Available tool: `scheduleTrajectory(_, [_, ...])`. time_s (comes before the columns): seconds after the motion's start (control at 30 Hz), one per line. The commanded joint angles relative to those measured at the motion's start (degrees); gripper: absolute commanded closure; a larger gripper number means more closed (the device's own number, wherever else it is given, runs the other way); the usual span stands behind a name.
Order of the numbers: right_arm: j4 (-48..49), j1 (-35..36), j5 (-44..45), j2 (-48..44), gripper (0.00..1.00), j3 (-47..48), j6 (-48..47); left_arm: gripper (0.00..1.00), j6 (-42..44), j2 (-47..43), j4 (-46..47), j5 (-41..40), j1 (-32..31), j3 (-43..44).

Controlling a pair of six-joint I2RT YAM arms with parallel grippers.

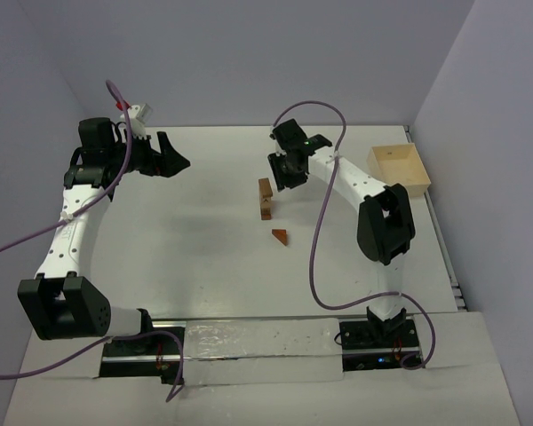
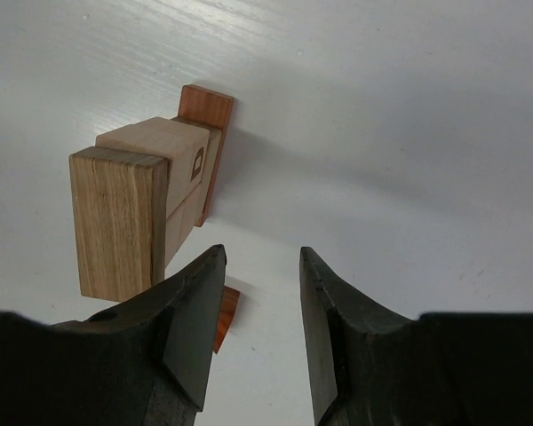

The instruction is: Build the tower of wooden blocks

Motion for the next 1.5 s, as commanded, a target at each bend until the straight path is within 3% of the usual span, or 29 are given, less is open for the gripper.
scheduleTrajectory(0.0, [1.37,1.45,-0.07,-3.75,0.52,-1.12,-0.89,0.01,0.27,-1.51,0.26,0.06,-0.25,0.60])
scheduleTrajectory(0.57, [1.19,2.95,-0.07,-4.20,0.42,-1.21,-1.44,0.01,0.44,-1.55,0.13,0.33,-0.19,0.72])
scheduleTrajectory(0.97, [0.83,2.76,0.26,-4.11,0.42,-1.48,-2.04,0.01,0.88,-1.78,0.01,0.59,-0.16,0.70])
scheduleTrajectory(1.2, [1.08,0.80,3.35,-4.81,0.43,-1.19,-1.64,0.01,0.88,-1.77,0.18,0.61,-0.25,0.69])
scheduleTrajectory(1.33, [0.88,-0.15,4.06,-3.64,0.51,1.59,-1.13,0.01,0.73,-1.68,0.33,0.68,-0.16,0.67])
scheduleTrajectory(1.47, [0.10,-0.42,3.76,-2.02,0.53,4.57,-1.05,0.01,0.80,-1.79,0.28,0.50,-0.24,0.58])
